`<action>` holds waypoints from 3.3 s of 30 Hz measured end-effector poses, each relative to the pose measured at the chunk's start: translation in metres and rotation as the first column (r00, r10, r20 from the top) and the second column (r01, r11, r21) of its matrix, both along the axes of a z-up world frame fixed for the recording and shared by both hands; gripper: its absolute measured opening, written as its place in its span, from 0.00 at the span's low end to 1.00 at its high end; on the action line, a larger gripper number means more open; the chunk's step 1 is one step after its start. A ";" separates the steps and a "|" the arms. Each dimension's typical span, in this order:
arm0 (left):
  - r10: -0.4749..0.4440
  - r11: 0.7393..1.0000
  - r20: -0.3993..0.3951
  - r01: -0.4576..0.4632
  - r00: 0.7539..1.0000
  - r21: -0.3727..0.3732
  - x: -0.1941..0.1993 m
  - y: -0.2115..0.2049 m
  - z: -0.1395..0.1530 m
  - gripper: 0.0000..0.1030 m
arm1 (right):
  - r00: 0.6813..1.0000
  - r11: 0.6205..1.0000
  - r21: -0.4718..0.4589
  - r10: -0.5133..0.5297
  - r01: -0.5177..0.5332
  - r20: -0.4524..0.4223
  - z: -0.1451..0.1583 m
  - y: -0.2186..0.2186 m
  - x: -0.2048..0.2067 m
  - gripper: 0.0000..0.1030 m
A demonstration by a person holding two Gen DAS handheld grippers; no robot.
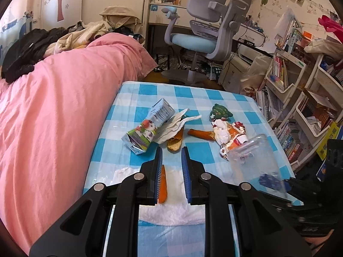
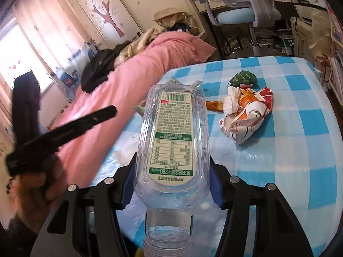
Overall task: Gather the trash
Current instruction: 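Lift the water bottle with the right tool while the left tool lifts the orange peel, then open the right tool over the yellow bucket while the left tool releases the peel there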
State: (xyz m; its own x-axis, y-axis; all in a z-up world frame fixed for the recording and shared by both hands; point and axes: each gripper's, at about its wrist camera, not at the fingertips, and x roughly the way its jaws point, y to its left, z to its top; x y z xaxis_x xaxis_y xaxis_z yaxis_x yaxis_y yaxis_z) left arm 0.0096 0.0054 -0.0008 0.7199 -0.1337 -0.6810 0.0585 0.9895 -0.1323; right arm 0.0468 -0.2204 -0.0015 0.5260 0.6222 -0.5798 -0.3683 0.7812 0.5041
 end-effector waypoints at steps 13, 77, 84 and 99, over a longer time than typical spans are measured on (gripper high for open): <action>-0.009 0.997 0.084 0.016 0.996 -0.082 -0.027 0.019 0.014 0.16 | 0.994 0.989 0.114 0.090 -0.098 0.067 0.006 0.013 -0.040 0.55; 0.076 0.995 0.054 -0.072 0.996 -0.064 -0.093 0.061 0.009 0.16 | 0.889 0.866 -0.204 0.455 -0.456 -0.057 -0.048 0.095 -0.145 0.56; 0.015 0.999 -0.004 -0.015 1.000 -0.041 -0.127 0.036 -0.011 0.16 | 0.886 0.821 -0.337 0.448 -0.460 -0.118 -0.062 0.090 -0.160 0.62; -0.127 0.990 -0.388 0.140 0.913 0.006 -0.218 -0.034 -0.112 0.43 | 0.982 0.849 -0.496 0.178 -0.182 -0.056 -0.046 0.027 -0.159 0.82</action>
State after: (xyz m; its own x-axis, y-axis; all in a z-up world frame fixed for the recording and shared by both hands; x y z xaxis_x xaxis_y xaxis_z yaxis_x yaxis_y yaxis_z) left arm -0.2086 -0.0289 -0.1132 0.3772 -0.1830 -0.9079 0.1417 0.9801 -0.1387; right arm -0.1119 -0.1933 -0.0479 0.4272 0.3338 -0.8403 -0.5248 0.8483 0.0702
